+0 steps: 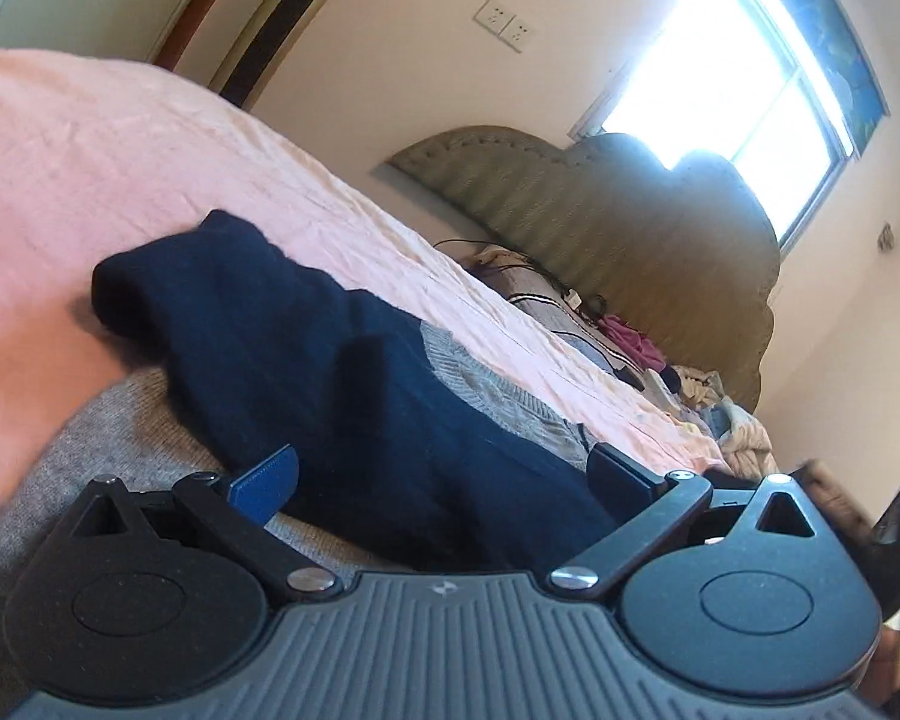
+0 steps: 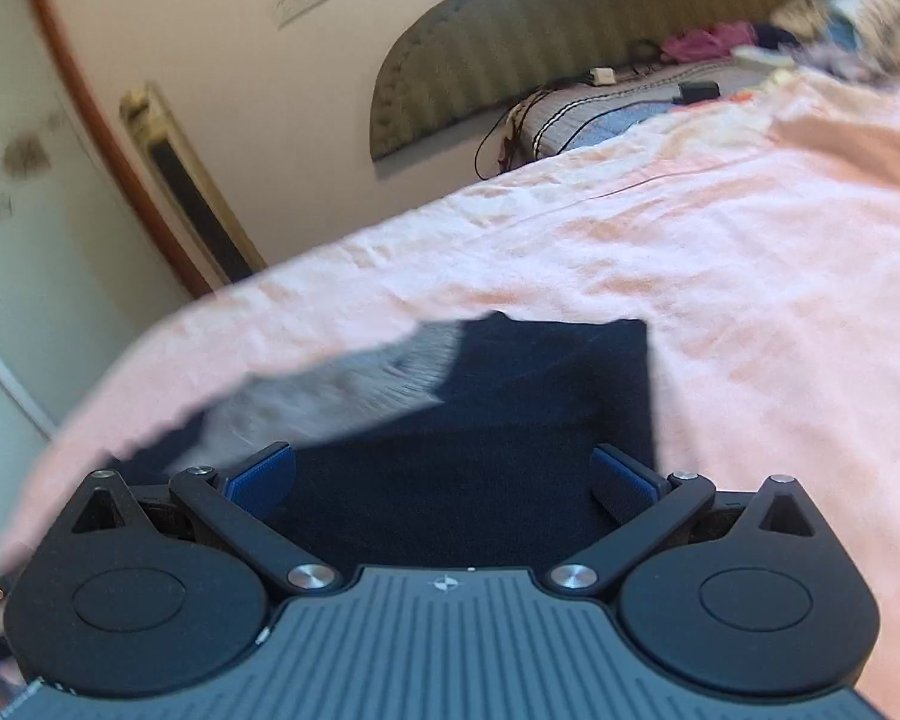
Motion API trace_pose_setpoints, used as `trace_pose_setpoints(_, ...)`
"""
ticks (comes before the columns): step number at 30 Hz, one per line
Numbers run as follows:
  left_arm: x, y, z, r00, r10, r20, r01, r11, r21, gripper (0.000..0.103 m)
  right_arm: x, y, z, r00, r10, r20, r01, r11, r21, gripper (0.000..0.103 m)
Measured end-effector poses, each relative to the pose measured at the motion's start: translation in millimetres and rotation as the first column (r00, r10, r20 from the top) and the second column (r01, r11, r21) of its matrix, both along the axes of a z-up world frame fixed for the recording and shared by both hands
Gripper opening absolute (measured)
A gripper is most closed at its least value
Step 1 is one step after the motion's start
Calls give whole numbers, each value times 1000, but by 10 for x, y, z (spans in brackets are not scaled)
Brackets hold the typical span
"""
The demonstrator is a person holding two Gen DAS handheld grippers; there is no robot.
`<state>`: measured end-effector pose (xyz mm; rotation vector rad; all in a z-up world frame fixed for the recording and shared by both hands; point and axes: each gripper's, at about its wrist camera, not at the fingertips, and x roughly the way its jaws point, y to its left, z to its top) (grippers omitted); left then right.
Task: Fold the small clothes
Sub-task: 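Grasp the other navy sleeve with the left gripper and fold it across the body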
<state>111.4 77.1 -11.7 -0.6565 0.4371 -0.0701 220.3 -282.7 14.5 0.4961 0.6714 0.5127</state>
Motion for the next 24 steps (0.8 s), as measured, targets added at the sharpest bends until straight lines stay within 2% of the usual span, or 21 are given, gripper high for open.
trace_pose_setpoints(1,-2,29,-2,1000,0,-1,0,1000,-10,103,2,85,16,997,69,-22,-68,996,60,103)
trace_pose_setpoints(3,9,27,-5,1000,-1,-2,1,1000,-3,103,82,348,-27,976,174,-129,-165,983,82,99)
trace_pose_setpoints(4,5,50,-18,1000,-4,0,4,1000,-3,103,138,489,-81,959,209,-192,-201,978,58,89)
trace_pose_setpoints(5,-30,74,-30,1000,-5,1,5,1000,-1,103,172,590,-133,947,225,-228,-224,974,32,73)
trace_pose_setpoints(6,-17,87,-40,1000,-5,-1,5,1000,0,103,190,697,-172,941,229,-248,-238,971,-6,66)
trace_pose_setpoints(7,-19,105,-52,1000,-3,-1,3,1000,-1,103,189,763,-176,944,226,-240,-240,970,-31,59)
trace_pose_setpoints(9,-24,79,-43,1000,-1,1,1,1000,-4,103,201,848,-162,943,236,-234,-248,968,-26,52)
trace_pose_setpoints(11,-18,76,-36,1000,0,1,1,1000,-7,103,180,953,-160,946,236,-220,-262,961,-93,30)
trace_pose_setpoints(12,-43,48,-9,1000,-1,2,1,1000,-6,103,171,981,-153,949,245,-199,-273,954,-128,27)
trace_pose_setpoints(14,-54,47,-2,1000,-1,4,1,1000,-7,103,179,961,-96,949,259,-180,-283,950,-128,14)
trace_pose_setpoints(18,-93,32,12,1000,-1,15,1,1000,-1,103,243,753,246,958,271,-93,-283,948,-147,13)
trace_pose_setpoints(21,-102,28,13,1000,-1,16,1,1000,4,103,381,372,409,979,190,-72,-201,958,-206,13)
trace_pose_setpoints(24,-100,21,16,1000,-4,12,4,1000,4,103,522,-30,362,989,103,-106,-124,967,-220,13)
